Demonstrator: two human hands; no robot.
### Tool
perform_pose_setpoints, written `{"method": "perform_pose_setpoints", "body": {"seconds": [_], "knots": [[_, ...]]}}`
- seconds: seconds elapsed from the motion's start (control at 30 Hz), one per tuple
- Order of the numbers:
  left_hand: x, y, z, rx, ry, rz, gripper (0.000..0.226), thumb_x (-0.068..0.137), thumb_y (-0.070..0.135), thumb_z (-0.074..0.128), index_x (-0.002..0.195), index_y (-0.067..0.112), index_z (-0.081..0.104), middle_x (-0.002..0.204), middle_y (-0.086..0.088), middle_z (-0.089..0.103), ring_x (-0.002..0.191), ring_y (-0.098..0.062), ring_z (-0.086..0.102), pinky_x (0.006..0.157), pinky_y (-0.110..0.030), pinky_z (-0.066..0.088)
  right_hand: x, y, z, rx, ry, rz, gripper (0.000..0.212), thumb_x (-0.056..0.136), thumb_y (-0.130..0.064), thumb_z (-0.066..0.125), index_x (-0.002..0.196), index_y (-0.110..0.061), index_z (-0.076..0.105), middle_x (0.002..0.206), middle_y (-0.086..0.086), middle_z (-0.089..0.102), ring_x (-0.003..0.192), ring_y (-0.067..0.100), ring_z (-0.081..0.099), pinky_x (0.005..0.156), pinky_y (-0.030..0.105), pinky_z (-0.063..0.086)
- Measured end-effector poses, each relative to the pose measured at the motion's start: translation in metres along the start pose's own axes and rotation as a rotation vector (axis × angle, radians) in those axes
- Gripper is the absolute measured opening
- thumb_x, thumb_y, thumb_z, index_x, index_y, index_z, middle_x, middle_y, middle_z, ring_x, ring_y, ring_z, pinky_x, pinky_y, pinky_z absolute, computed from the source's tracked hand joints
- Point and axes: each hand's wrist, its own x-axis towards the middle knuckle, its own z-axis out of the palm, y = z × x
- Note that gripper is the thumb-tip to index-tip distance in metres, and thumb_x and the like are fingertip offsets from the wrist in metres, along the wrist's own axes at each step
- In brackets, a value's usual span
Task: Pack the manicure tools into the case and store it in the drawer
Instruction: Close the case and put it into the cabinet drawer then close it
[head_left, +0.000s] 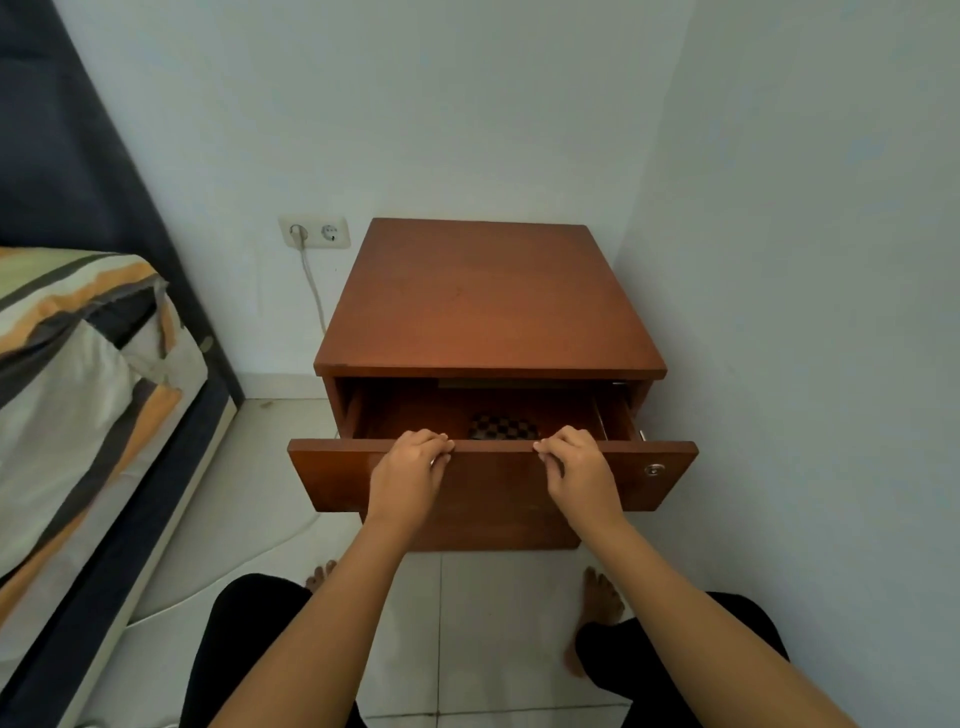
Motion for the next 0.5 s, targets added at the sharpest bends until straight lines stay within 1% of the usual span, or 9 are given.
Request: {"method": "perform_pose_setpoints", "body": {"seconds": [0.13, 0.27, 0.33, 0.4, 0.47, 0.5], "knots": [[0.026, -0.009, 0.007, -0.022, -0.023, 0.009, 0.024, 0.091, 0.017, 0.057, 0.112, 0.015, 0.067, 0.111, -0.001, 0.067, 0.101, -0.015, 0.059, 0.075, -0.017, 0.042, 0.024, 0.008, 0.011, -0.013, 0.002, -0.006, 0.012, 0.086, -0.003, 0.058, 0.089, -0.004, 0.069, 0.081, 0.005, 0.062, 0.079, 0.020, 0.053, 0.064, 0.033, 0.052], [0.049, -0.018, 0.014, -0.035, -0.019, 0.030, 0.022, 0.091, 0.016, 0.056, 0.110, 0.014, 0.068, 0.110, 0.000, 0.066, 0.102, -0.014, 0.057, 0.073, -0.019, 0.043, 0.046, 0.018, 0.017, -0.062, -0.018, -0.051, 0.010, 0.085, -0.001, 0.058, 0.089, -0.003, 0.068, 0.084, 0.006, 0.062, 0.081, 0.023, 0.054, 0.064, 0.038, 0.053], [0.060, -0.022, 0.018, -0.037, -0.034, 0.039, 0.022, 0.091, 0.015, 0.057, 0.111, 0.012, 0.067, 0.114, -0.002, 0.064, 0.106, -0.017, 0.056, 0.075, -0.023, 0.046, 0.057, 0.022, 0.018, -0.109, -0.014, -0.081, 0.012, 0.083, -0.001, 0.060, 0.093, -0.004, 0.067, 0.092, 0.007, 0.063, 0.088, 0.025, 0.057, 0.070, 0.039, 0.054], [0.070, -0.026, 0.022, 0.001, -0.030, 0.078, 0.026, 0.089, 0.014, 0.060, 0.114, 0.009, 0.065, 0.125, -0.008, 0.058, 0.118, -0.023, 0.052, 0.085, -0.031, 0.050, 0.068, 0.027, 0.019, -0.156, -0.006, -0.073, 0.021, 0.083, -0.006, 0.063, 0.104, -0.005, 0.064, 0.106, 0.010, 0.061, 0.103, 0.026, 0.056, 0.083, 0.037, 0.054], [0.078, -0.031, 0.026, 0.058, -0.007, 0.103, 0.035, 0.087, 0.014, 0.062, 0.121, 0.007, 0.060, 0.135, -0.012, 0.051, 0.128, -0.027, 0.044, 0.097, -0.038, 0.046, 0.078, 0.031, 0.019, -0.185, -0.017, -0.055, 0.035, 0.084, -0.011, 0.064, 0.118, -0.007, 0.058, 0.121, 0.011, 0.057, 0.118, 0.026, 0.051, 0.095, 0.035, 0.047], [0.083, -0.033, 0.027, 0.080, -0.010, 0.102, 0.040, 0.087, 0.015, 0.063, 0.126, 0.007, 0.056, 0.138, -0.012, 0.048, 0.130, -0.027, 0.042, 0.101, -0.039, 0.044, 0.082, 0.033, 0.020, -0.198, -0.033, -0.057, 0.040, 0.085, -0.013, 0.064, 0.123, -0.007, 0.055, 0.125, 0.012, 0.055, 0.121, 0.026, 0.049, 0.098, 0.034, 0.045]]}}
